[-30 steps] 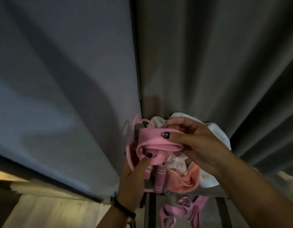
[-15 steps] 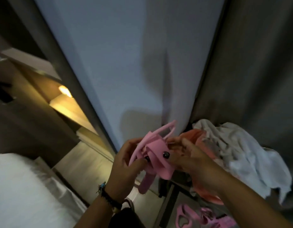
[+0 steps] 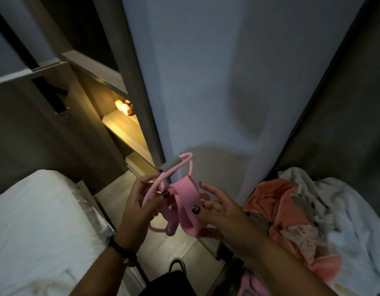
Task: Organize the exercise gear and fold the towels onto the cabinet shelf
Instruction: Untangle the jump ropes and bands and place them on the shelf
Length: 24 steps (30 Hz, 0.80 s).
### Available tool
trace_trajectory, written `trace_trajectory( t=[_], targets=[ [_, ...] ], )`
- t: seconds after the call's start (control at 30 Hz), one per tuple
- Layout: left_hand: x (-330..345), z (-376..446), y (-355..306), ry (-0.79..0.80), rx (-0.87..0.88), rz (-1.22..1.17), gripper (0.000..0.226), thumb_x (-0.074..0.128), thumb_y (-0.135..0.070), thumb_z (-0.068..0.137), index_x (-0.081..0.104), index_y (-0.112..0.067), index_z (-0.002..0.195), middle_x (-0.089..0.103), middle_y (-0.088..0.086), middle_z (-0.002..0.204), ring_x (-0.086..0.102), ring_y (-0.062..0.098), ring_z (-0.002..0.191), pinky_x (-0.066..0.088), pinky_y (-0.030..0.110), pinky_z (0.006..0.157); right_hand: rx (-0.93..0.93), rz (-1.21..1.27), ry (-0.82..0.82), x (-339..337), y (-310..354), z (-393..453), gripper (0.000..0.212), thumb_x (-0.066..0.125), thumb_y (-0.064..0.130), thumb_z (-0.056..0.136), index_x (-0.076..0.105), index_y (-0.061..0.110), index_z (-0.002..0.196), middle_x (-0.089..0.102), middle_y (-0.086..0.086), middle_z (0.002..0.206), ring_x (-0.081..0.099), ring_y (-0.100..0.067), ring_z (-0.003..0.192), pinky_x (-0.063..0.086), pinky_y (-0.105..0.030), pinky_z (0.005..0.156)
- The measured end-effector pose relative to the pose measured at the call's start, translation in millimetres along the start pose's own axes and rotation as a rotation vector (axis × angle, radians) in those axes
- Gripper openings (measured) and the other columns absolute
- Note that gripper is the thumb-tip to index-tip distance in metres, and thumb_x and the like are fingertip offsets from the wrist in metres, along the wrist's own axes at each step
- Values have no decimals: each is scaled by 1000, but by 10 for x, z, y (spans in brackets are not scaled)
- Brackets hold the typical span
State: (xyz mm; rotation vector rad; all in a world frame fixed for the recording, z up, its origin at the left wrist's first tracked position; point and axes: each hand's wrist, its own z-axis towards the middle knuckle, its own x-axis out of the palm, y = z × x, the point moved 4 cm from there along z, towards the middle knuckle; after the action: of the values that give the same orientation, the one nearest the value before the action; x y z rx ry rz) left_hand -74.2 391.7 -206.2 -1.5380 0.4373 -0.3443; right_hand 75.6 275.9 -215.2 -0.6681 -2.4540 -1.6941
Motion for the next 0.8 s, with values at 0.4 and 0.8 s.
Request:
trace_trajectory(
  t=[0.4, 0.8],
  targets=[
    [-476, 243, 124, -331, -201, -272, 27, 52, -14, 95, 55, -15, 123, 62, 14, 111, 67, 22, 80, 52, 35, 68, 3, -120, 2, 319, 69, 468, 32, 65, -6, 84, 63, 15, 108, 59, -9, 109, 68, -22, 88, 60, -42, 76],
    [-1504, 745, 338, -614, -185, -269, 33, 57, -15, 94, 57, -14, 126, 61, 3, 115, 64, 11, 91, 52, 23, 64, 57, -108, 64, 1137, 113, 1494, 27, 66, -1, 84, 66, 14, 106, 62, -7, 105, 69, -21, 81, 56, -29, 64]
  ],
)
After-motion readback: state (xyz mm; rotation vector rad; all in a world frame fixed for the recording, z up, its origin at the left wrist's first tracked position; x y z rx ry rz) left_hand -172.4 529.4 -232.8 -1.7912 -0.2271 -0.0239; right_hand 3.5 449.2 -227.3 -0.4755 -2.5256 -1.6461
